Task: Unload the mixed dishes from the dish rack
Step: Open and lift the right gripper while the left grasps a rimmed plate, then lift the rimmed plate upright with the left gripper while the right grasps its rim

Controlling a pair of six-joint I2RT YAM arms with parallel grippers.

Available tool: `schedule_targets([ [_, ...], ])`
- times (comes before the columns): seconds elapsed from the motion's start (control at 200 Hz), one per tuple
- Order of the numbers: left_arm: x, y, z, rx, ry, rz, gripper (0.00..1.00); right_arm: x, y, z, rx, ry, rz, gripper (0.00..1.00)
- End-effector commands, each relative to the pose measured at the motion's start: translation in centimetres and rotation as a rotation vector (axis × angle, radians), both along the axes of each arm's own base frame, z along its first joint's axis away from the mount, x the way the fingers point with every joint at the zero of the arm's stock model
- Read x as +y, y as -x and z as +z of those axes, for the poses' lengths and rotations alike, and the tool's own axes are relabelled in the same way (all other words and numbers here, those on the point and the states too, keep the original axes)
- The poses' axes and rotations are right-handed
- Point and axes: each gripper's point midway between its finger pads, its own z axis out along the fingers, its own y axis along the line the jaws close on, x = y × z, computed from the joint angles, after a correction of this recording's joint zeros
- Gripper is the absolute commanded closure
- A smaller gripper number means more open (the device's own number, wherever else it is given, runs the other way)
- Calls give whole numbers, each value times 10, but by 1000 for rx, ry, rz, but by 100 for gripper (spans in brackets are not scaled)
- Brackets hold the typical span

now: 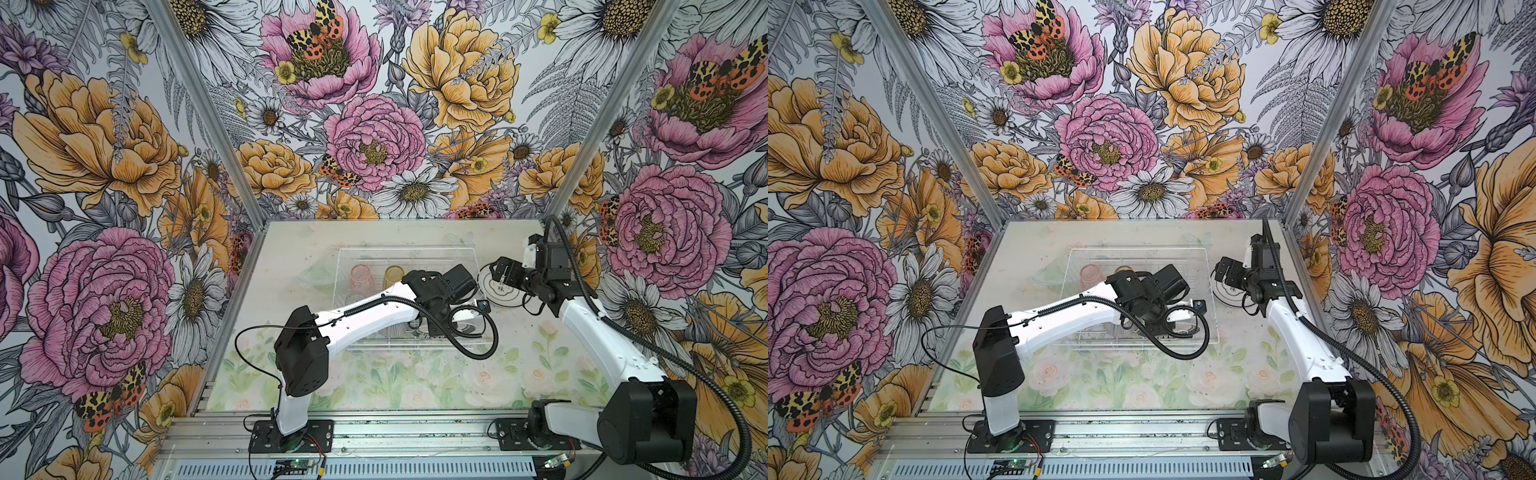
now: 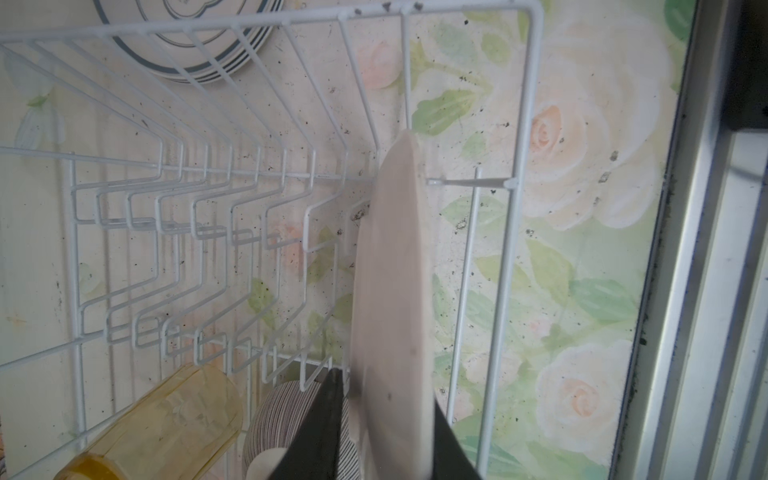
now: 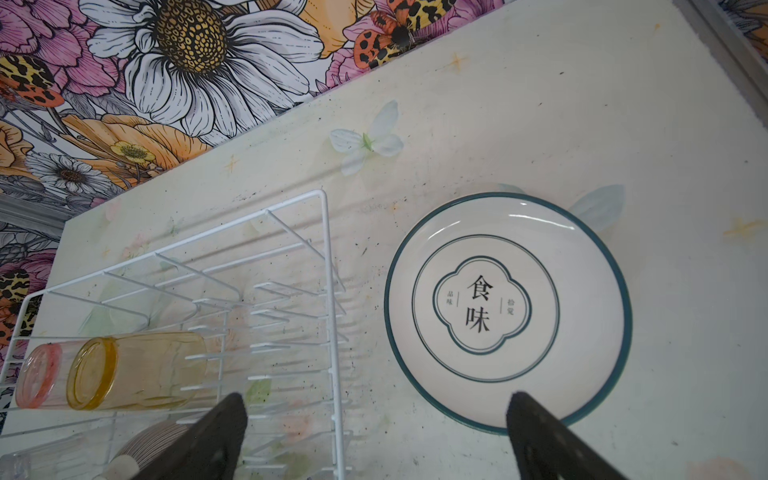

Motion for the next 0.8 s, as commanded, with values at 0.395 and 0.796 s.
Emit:
schedule_targets([
  [0.395,12,-38,5,-153,-67,103,82,5,3,-8,16,15,5,0],
  [0.796,18,-52,12,-231,-69,160,90,6,3,-10,20,18,6,1],
])
